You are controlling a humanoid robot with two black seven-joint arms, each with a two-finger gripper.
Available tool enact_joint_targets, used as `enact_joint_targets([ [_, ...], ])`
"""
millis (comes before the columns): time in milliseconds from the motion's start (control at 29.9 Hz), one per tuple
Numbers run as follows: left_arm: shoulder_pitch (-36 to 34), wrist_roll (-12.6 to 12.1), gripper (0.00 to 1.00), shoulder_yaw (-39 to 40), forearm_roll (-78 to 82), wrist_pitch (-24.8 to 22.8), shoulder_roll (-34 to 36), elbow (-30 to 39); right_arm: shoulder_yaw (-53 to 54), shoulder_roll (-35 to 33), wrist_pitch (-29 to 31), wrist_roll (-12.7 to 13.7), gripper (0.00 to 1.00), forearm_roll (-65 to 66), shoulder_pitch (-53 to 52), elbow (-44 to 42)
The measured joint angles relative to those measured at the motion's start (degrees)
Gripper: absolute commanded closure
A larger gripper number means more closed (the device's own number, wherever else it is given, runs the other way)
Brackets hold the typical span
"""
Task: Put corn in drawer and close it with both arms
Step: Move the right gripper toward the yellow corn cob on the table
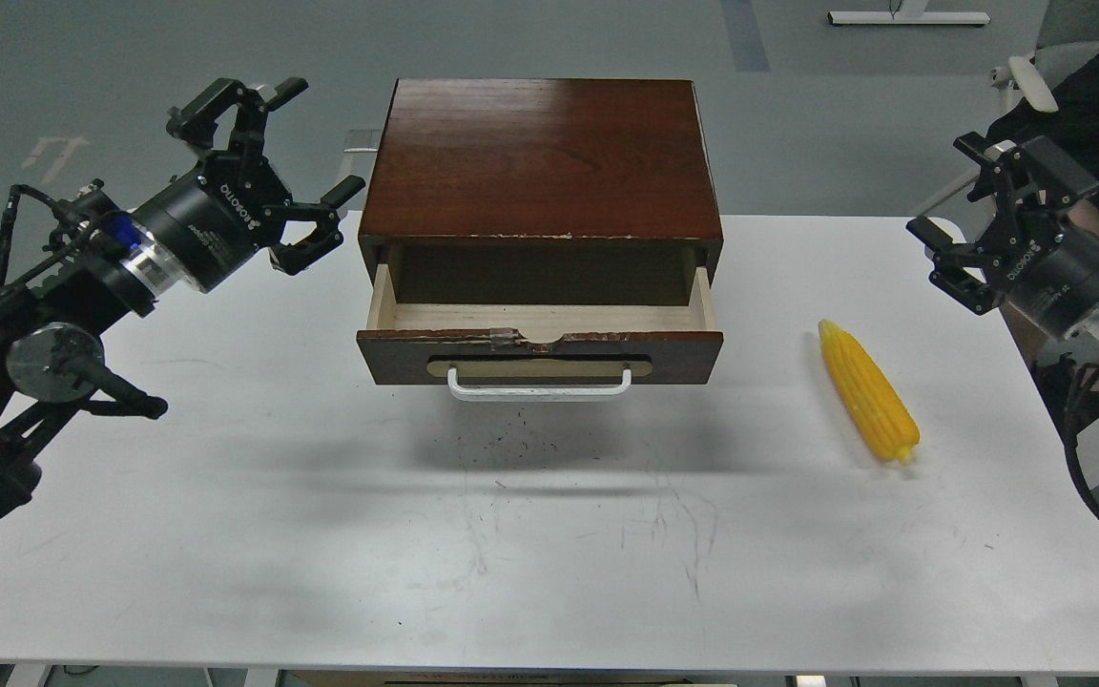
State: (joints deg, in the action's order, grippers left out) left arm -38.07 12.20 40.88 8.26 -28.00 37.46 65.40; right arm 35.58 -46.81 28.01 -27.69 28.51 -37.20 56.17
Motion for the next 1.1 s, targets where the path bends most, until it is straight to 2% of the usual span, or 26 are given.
enact_joint_targets([
  [134,-0.4,0.0,0.01,0.0,0.0,0.0,0.1,0.3,-0.1,-2.9,0.0,0.0,0.00,9.7,-2.3,0.1],
  [368,-0.8,0.0,0.01,0.1,0.0,0.0,0.4,0.5,-0.8,-3.6,0.0,0.0,0.00,31.3,-4.6,0.8],
  [535,-0.8,0.0,0.01,0.1,0.0,0.0,0.6,0.7,-8.8,-3.6,0.0,-0.1,0.00,44.5,-10.0,0.8],
  [769,-0.8,0.0,0.01,0.1,0.0,0.0,1.1,0.8,-23.8,-3.3,-0.6,-0.1,0.00,51.4,-19.2,-0.6],
  [1103,-1.0,0.0,0.01,0.1,0.0,0.0,0.8,0.8,-32.4,2.0,-1.9,-0.1,0.00,57.5,-22.0,-7.9],
])
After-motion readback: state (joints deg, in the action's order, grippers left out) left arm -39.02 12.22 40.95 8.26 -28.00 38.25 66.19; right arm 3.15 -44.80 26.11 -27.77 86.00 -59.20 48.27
